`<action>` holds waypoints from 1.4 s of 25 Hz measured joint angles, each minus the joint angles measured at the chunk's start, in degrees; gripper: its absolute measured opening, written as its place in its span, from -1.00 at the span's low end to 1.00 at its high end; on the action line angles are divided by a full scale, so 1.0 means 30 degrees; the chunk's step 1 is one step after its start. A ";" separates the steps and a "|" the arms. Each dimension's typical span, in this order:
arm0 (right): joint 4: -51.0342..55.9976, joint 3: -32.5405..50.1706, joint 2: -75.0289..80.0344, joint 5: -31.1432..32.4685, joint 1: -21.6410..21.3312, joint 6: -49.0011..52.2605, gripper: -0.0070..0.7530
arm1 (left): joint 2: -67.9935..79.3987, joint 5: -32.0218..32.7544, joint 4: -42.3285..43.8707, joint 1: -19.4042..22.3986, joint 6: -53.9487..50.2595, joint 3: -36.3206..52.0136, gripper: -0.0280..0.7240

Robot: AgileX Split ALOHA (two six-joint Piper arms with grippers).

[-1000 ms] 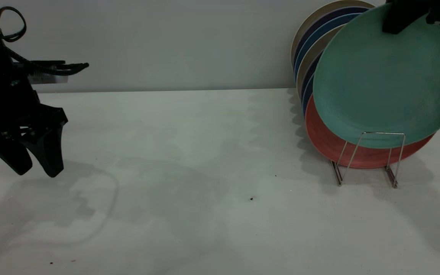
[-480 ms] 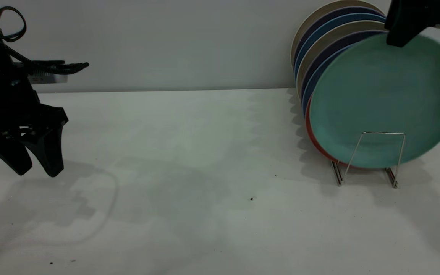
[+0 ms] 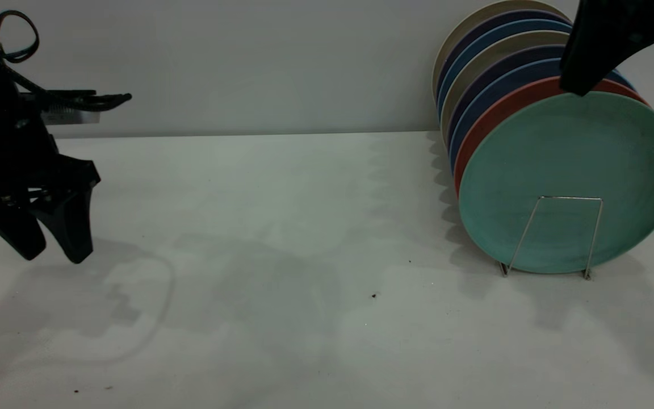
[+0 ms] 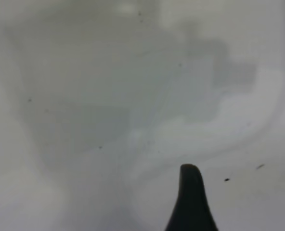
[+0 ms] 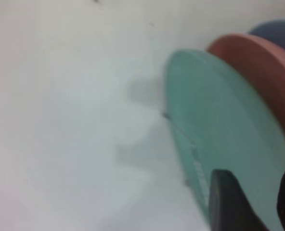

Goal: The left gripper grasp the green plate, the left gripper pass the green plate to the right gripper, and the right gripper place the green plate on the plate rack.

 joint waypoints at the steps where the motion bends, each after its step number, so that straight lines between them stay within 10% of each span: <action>1: 0.0264 0.0000 0.0000 0.0293 0.0000 0.0883 -0.28 | 0.0000 0.0112 0.0267 0.0000 -0.0132 0.0000 0.62; 9: -0.1091 -0.0026 0.0000 0.1257 0.0000 1.5768 -0.28 | -0.1441 0.0384 0.4101 0.0000 -0.4317 0.0000 0.62; 15: -0.5139 -0.0026 -0.0596 0.2644 0.0000 2.0961 -0.28 | -0.4833 0.1195 0.4667 0.0000 -0.5281 0.0000 0.62; 23: -0.6457 0.0989 -0.4114 0.4476 -0.0017 2.2380 -0.28 | -0.9584 0.3488 0.4667 0.0000 -0.5458 0.1934 0.62; 35: -0.5582 1.0214 -1.4979 0.4738 -0.0017 2.1615 -0.28 | -2.1552 0.5019 0.4667 0.0000 -0.5853 0.7486 0.62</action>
